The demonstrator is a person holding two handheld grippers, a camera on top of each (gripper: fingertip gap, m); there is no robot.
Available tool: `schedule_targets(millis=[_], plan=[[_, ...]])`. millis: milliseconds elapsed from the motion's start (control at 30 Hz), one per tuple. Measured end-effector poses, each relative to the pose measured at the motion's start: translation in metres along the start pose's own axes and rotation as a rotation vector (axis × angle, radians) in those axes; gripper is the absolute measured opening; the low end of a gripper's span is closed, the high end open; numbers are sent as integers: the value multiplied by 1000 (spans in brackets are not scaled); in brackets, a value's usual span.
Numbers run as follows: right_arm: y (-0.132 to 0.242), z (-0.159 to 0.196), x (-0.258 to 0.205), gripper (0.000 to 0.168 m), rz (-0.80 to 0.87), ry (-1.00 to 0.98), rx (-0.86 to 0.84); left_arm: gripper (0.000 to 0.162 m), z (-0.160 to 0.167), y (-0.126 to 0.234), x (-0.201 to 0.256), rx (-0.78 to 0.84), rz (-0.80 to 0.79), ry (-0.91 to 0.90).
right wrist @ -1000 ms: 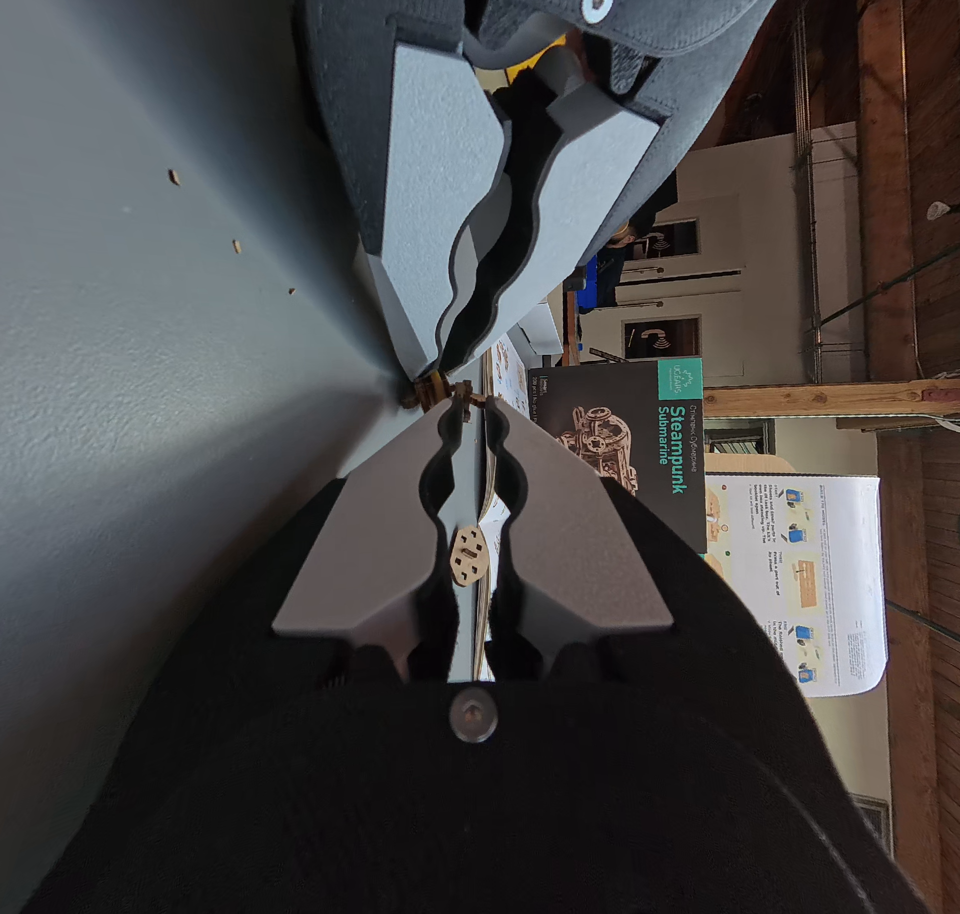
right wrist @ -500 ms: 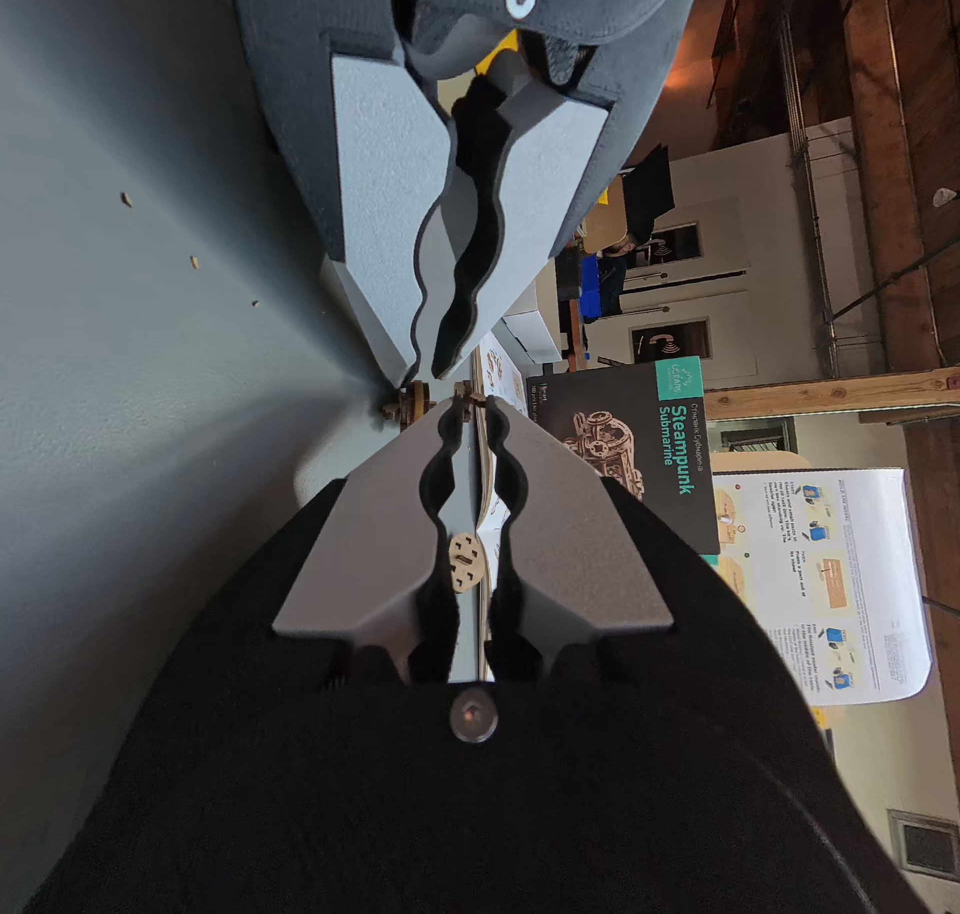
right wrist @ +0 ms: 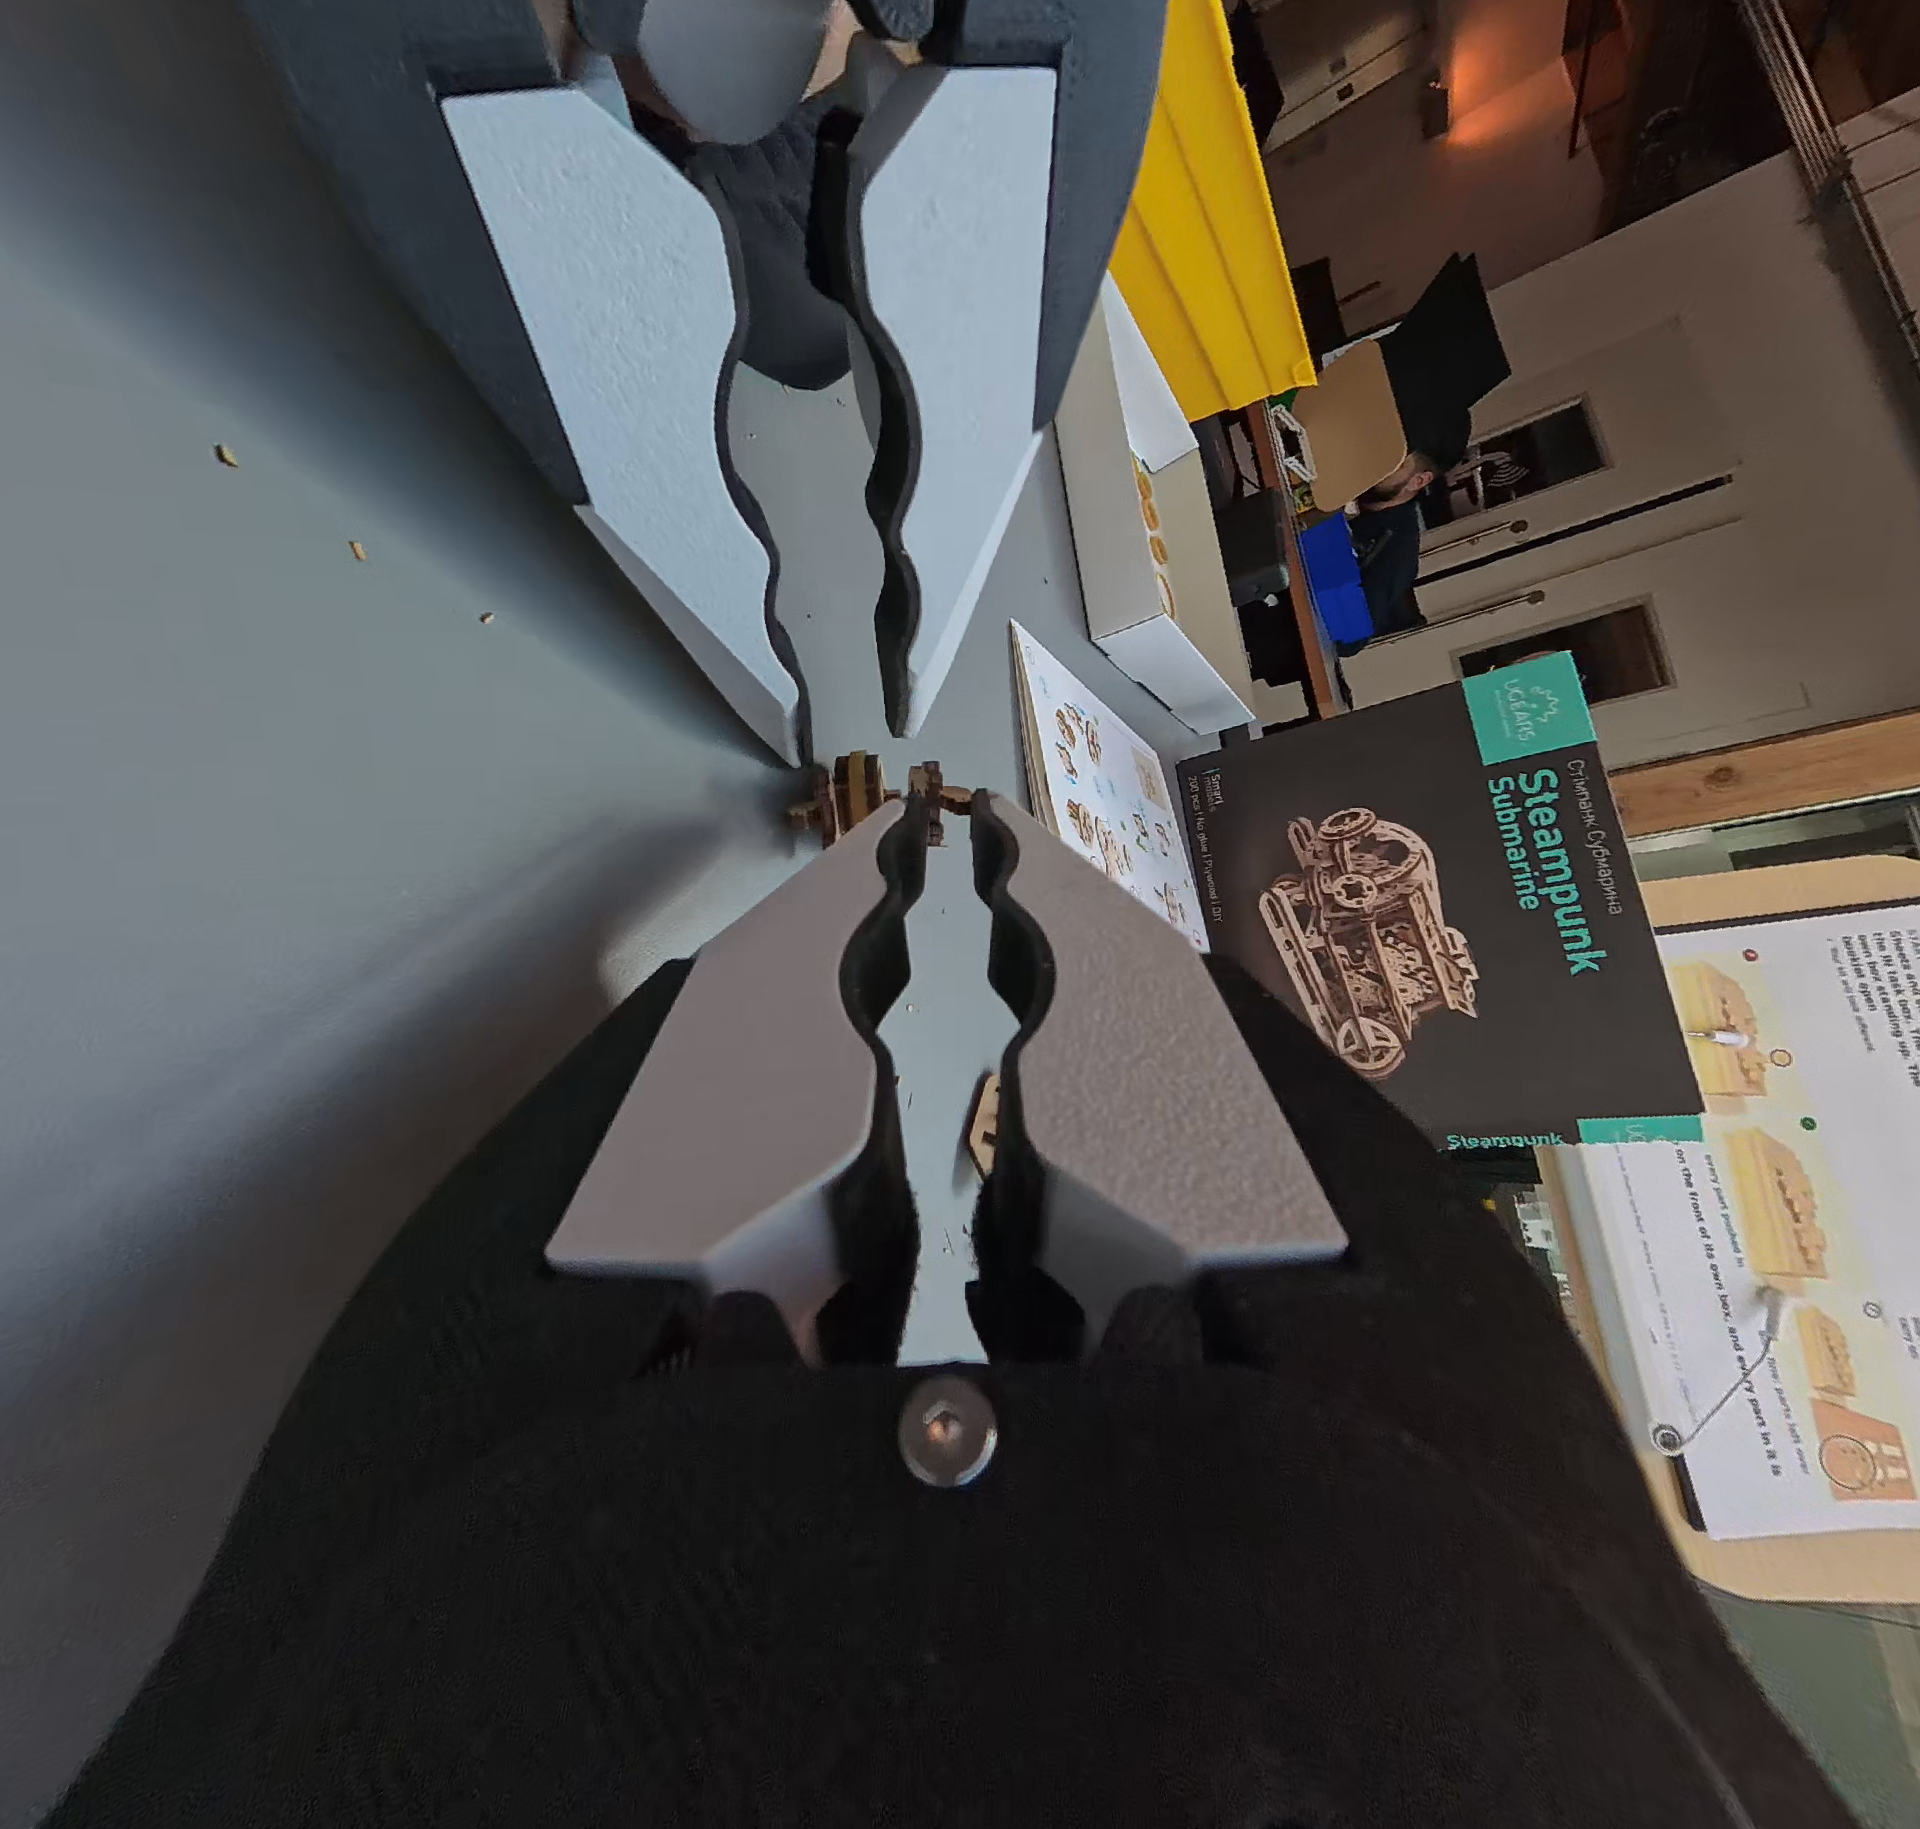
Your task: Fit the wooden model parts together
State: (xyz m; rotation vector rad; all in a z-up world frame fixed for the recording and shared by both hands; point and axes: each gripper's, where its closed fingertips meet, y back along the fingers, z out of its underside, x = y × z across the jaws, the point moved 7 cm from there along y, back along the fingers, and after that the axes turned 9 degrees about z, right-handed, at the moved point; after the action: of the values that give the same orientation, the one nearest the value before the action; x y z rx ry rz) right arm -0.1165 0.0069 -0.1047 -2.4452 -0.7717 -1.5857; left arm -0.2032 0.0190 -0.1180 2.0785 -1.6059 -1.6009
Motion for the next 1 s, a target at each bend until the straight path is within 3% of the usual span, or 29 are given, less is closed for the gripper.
schedule_targets(millis=[333,1000], plan=[[-1,3,3,8,-23,-67,-10,12,0,0,2,-3,6,-19],[5,-1,-7,8,12,92,18,8,-1,-2,3,-12,4,-37]])
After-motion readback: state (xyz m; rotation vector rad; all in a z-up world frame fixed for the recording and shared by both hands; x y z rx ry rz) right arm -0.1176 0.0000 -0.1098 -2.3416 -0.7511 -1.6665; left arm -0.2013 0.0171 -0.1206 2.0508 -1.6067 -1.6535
